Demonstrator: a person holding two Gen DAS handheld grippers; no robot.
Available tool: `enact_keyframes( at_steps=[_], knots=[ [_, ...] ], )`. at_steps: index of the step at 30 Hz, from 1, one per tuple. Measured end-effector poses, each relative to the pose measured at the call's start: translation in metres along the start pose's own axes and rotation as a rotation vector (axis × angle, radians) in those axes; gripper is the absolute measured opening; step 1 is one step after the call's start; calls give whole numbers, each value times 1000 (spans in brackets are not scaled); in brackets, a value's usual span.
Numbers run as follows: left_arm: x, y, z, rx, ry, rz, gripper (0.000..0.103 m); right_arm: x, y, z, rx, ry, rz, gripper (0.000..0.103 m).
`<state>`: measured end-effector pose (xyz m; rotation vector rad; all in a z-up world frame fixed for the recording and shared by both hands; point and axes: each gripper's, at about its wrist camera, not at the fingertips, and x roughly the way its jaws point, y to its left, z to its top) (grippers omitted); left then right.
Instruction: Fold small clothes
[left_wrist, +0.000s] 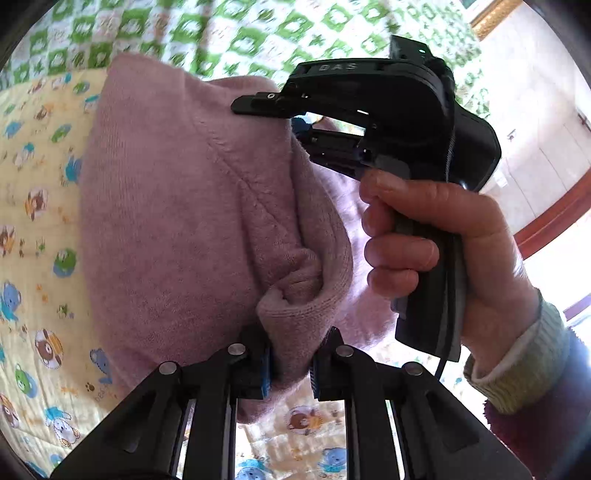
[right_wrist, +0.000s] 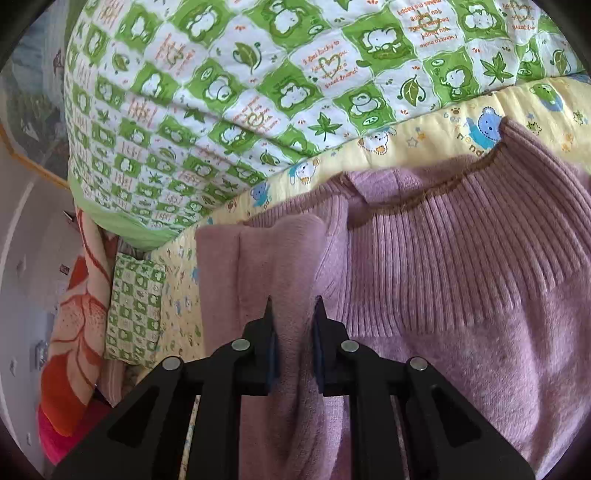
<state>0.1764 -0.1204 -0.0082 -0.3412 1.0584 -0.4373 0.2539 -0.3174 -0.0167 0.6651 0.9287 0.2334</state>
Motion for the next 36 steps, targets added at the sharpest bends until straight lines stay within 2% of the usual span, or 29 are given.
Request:
enact_keyframes(
  at_steps=[4, 7, 10, 13, 18, 22, 23, 25, 27, 28, 31, 36],
  knots=[
    [-9, -29, 12, 62, -29, -58, 14, -43, 13, 2, -55, -92, 65, 15],
    [-1, -53, 16, 118, -24, -88, 15, -87, 14, 0, -79, -181, 70, 15],
    [26, -75, 12, 176, 14, -88, 14, -115, -4, -2, -91, -229, 5, 15],
    [56, -83, 6, 203, 67, -73, 14, -126, -38, -6, -45, -234, -75, 15],
    [87, -78, 0, 203, 134, -46, 15, -123, -83, -17, 9, -221, -164, 15],
    [98, -78, 13, 170, 143, -49, 17, -114, -93, -20, -2, -210, -200, 15],
    [97, -79, 14, 167, 141, -51, 19, -113, -94, -19, -5, -210, -203, 15],
    [97, -86, 16, 168, 148, -64, 31, -112, -91, -18, -13, -207, -221, 18],
    [95, -96, 11, 172, 151, -87, 46, -112, -88, -17, -8, -207, -235, 23],
    [92, -99, 8, 177, 151, -93, 49, -115, -86, -18, 2, -208, -242, 29],
    [81, -101, 1, 181, 172, -110, 56, -131, -81, -23, 22, -240, -249, 36],
    [47, -89, -13, 169, 163, -135, 62, -159, -67, -44, 16, -268, -232, 38]
  ],
)
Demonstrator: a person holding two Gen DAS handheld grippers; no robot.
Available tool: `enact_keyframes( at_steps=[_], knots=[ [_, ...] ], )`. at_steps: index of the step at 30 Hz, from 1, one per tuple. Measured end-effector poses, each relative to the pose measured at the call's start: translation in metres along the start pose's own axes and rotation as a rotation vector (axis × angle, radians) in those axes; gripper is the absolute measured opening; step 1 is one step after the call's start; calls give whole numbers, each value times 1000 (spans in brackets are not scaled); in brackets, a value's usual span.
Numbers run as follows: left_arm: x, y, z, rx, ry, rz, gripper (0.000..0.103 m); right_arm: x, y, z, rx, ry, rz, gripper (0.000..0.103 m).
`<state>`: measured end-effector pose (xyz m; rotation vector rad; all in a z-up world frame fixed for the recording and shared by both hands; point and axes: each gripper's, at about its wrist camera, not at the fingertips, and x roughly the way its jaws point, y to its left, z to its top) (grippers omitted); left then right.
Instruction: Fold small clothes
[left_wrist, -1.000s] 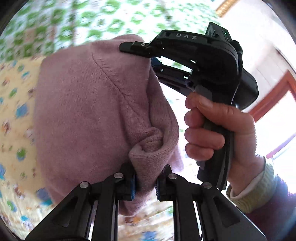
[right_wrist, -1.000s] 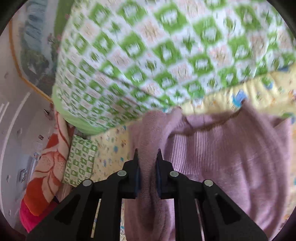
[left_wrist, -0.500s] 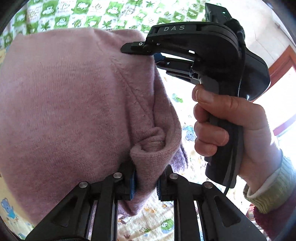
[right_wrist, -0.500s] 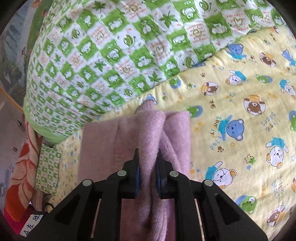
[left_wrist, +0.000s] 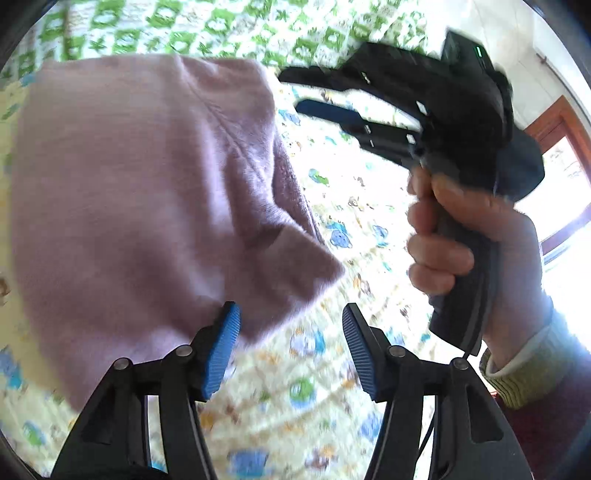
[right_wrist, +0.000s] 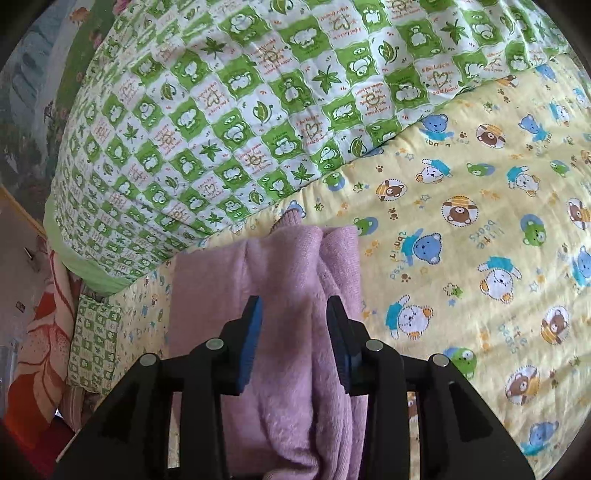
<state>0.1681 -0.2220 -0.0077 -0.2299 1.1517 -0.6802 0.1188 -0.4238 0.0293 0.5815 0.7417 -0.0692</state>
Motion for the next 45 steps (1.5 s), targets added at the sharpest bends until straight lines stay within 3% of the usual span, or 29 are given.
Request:
enact_keyframes(
  at_steps=[3, 5, 8, 12, 14, 18, 19, 21, 22, 23, 27, 29, 36, 40, 45],
  knots=[
    [-29, 13, -9, -19, -47, 47, 70, -14, 9, -19, 0, 25, 31, 41],
    [-45, 30, -12, -69, -79, 83, 73, -18, 12, -33, 1, 44, 35, 52],
    [-63, 70, -10, -189, -107, 136, 75, -13, 14, -54, -10, 87, 26, 55],
    [-66, 122, -1, -341, -123, 152, 75, 4, 11, -70, -3, 142, 24, 55],
    [-60, 138, 5, -364, -116, 174, 75, 10, 13, -72, -12, 147, 13, 55],
    [-45, 169, 10, -404, -85, 144, 75, 23, 8, -71, 4, 158, -1, 55],
    [-39, 172, 12, -406, -77, 137, 76, 24, 6, -71, 22, 156, -1, 53],
    [-27, 171, 15, -409, -64, 136, 76, 22, 0, -70, 64, 145, 13, 37],
    [-19, 169, 21, -410, -59, 133, 76, 20, -3, -70, 80, 142, 23, 16],
    [-18, 167, 24, -411, -60, 126, 76, 18, -5, -68, 95, 141, 41, 13],
    [-33, 150, 25, -371, -89, 106, 78, -21, 4, -54, 95, 37, 122, 9],
    [-29, 144, 29, -351, -80, 122, 79, -40, 7, -48, 79, -5, 122, 9],
    [-2, 149, 29, -348, -27, 169, 81, -2, -28, -67, 90, 90, -31, 9],
    [4, 156, 26, -353, -18, 173, 84, 12, -37, -73, 113, 84, -49, 10],
    [-14, 153, 29, -341, -49, 176, 83, -1, -30, -70, 117, 78, -48, 17]
  ],
)
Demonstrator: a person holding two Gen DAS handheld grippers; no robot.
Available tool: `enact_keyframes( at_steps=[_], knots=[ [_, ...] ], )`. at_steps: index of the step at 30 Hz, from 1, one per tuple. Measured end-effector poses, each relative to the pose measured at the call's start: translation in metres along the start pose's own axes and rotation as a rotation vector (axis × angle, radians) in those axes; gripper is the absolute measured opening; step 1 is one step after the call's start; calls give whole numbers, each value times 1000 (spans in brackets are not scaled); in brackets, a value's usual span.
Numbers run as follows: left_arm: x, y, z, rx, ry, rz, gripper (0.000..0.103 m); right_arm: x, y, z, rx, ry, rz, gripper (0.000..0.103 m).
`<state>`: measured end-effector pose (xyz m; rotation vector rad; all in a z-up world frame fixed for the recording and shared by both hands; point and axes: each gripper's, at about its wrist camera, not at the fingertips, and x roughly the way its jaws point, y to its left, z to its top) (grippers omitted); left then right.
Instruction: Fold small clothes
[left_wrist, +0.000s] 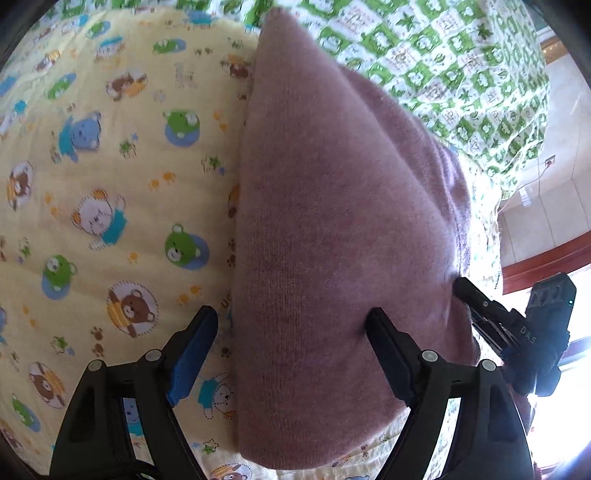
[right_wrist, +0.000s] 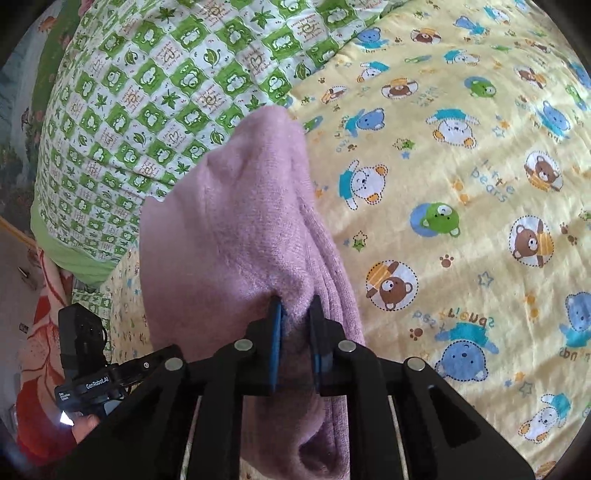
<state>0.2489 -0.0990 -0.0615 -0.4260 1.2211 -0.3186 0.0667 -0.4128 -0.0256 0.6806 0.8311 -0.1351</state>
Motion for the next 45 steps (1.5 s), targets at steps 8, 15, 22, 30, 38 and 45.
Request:
enact_keyframes(
  at_steps=[8, 15, 22, 30, 38, 45],
  knots=[
    [-17, 11, 41, -63, -86, -9, 84, -12, 24, 17, -98, -67, -23, 56],
    [-8, 12, 91, -68, -129, 61, 84, 22, 28, 55, -116, -44, -43, 56],
    [18, 11, 120, -34, -100, 174, 84, 63, 16, 77, -142, 6, -145, 55],
    [-10, 17, 85, -74, -72, 13, 85, 25, 16, 61, -73, -59, -20, 56],
    [8, 22, 25, -85, 24, -109, 90, 29, 5, 11, -64, 23, 38, 70],
    [21, 26, 25, -109, 14, -122, 96, 35, -6, 11, -16, 25, 56, 70]
  ],
)
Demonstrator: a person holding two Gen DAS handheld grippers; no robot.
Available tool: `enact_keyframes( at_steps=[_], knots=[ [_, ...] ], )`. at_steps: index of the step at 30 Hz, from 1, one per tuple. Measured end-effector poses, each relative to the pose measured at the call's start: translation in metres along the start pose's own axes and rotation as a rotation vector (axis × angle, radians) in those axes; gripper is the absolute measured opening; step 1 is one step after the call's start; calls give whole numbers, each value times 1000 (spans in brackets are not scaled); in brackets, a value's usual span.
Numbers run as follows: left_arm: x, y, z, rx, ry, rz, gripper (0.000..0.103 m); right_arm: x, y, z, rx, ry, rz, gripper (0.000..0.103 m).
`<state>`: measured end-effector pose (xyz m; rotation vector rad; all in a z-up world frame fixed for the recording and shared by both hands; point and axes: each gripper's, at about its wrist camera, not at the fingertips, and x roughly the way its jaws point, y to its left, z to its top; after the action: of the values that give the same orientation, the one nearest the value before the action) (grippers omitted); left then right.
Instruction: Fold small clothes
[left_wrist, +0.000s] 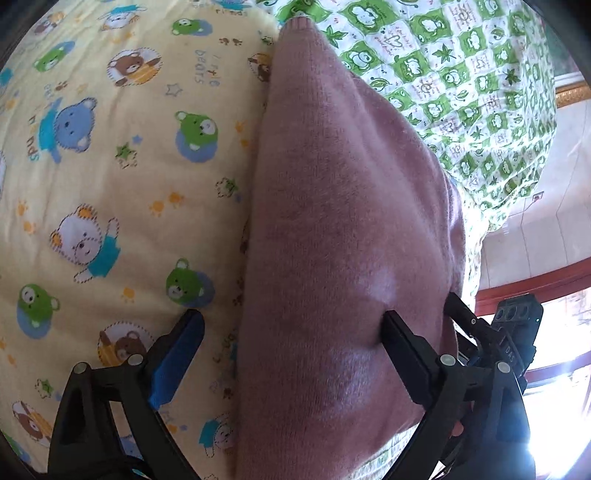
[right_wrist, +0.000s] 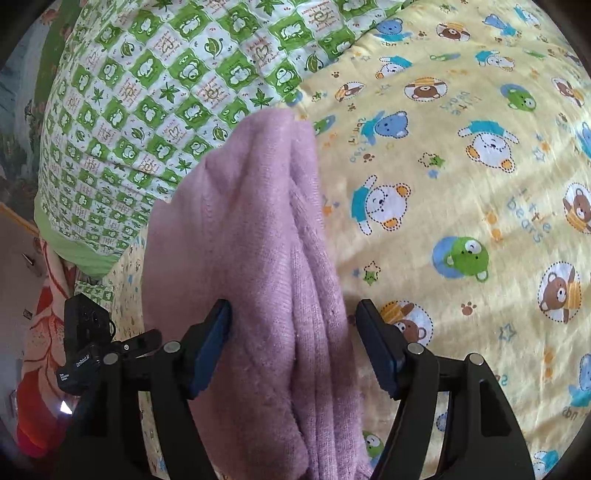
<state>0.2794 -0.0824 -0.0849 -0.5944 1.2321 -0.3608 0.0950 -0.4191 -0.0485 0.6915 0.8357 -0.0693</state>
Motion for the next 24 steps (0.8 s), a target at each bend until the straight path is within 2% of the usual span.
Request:
enact_keyframes(
  at_steps=[5, 7, 8, 9, 10, 11, 12, 14, 15, 18, 21, 24],
  knots=[
    [11, -9, 8, 20, 3, -23, 94, 8, 8, 9, -19, -1, 18, 70],
    [15, -6, 10, 8, -2, -52, 86, 14, 7, 11, -21, 11, 28, 70],
    [17, -4, 10, -5, 3, -82, 75, 16, 7, 12, -21, 13, 44, 70],
    [17, -2, 10, -11, 4, -91, 71, 18, 5, 12, -15, 16, 64, 69],
    [16, -3, 9, -6, -3, -90, 68, 19, 4, 11, -6, 21, 84, 60],
    [13, -4, 8, 12, -13, -93, 61, 21, 4, 10, 9, 33, 107, 50],
    [11, -7, 7, 23, -20, -96, 55, 23, 4, 9, 27, 40, 121, 48],
    [4, -10, 5, 39, -32, -105, 48, 20, 10, 8, 25, 33, 121, 38],
    [0, -11, 5, 43, -37, -107, 46, 16, 14, 7, 23, 29, 118, 37],
    [-21, -12, 3, 31, -64, -128, 43, 3, 32, 5, 23, 0, 140, 34],
    [-54, -8, -1, 25, -115, -128, 43, -12, 56, 3, 2, -34, 200, 33],
    [-95, 7, -9, 12, -157, -121, 43, -15, 85, -3, -28, -31, 248, 33]
  ],
)
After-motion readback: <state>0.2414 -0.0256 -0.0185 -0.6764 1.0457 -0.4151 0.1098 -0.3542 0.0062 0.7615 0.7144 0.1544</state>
